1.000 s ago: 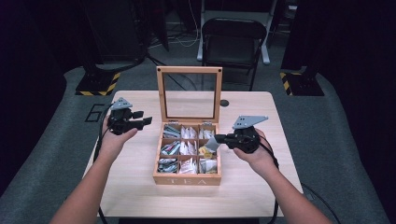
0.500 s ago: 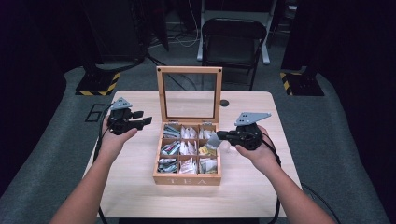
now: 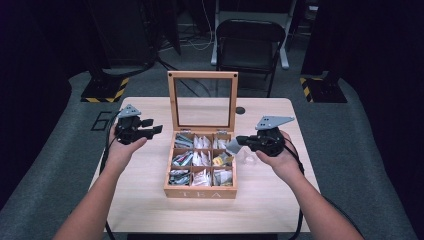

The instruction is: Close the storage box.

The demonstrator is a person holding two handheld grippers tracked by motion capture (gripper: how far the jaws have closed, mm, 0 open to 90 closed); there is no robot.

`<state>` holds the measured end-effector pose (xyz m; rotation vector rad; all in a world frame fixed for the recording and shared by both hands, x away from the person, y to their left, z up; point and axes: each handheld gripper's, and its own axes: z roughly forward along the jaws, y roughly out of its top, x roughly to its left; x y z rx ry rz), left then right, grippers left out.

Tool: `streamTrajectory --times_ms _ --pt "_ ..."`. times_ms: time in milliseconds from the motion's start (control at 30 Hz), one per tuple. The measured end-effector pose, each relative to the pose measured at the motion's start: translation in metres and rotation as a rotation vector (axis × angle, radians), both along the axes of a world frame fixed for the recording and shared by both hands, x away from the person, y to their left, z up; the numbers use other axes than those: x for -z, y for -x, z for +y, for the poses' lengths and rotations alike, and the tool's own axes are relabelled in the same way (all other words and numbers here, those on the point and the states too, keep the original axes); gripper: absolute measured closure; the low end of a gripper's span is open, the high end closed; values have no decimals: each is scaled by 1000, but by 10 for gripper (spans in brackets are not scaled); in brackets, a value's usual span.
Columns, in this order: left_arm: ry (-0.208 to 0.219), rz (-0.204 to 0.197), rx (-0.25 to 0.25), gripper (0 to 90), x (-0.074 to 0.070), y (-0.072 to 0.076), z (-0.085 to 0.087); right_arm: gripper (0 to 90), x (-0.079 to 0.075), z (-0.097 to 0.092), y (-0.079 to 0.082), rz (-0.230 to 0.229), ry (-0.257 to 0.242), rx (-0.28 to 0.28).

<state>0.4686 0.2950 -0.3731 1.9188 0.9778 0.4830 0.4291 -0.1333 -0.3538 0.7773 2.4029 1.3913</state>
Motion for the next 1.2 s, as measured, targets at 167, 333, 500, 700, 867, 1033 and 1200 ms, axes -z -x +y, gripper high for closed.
streamTrajectory --times_ms 167,333,500,700,867,1033,1200 --pt "0 2 0 488 0 0 0 900 -6 -10 -5 -4 -2 34" --pt "2 -2 -2 488 1 0 0 900 -9 -21 -12 -13 8 66" --pt "1 0 0 488 1 0 -1 900 -11 -32 -18 -12 8 106" --pt "0 0 0 488 1 -1 -1 900 -9 -43 -25 -6 15 151" --pt "1 0 0 488 1 -1 -1 900 -6 -48 -28 -7 31 168" --pt "0 0 -1 488 1 -1 0 900 -2 -51 -32 -3 41 184" --pt "1 -1 -4 488 1 -1 0 900 4 -56 -36 9 45 204"
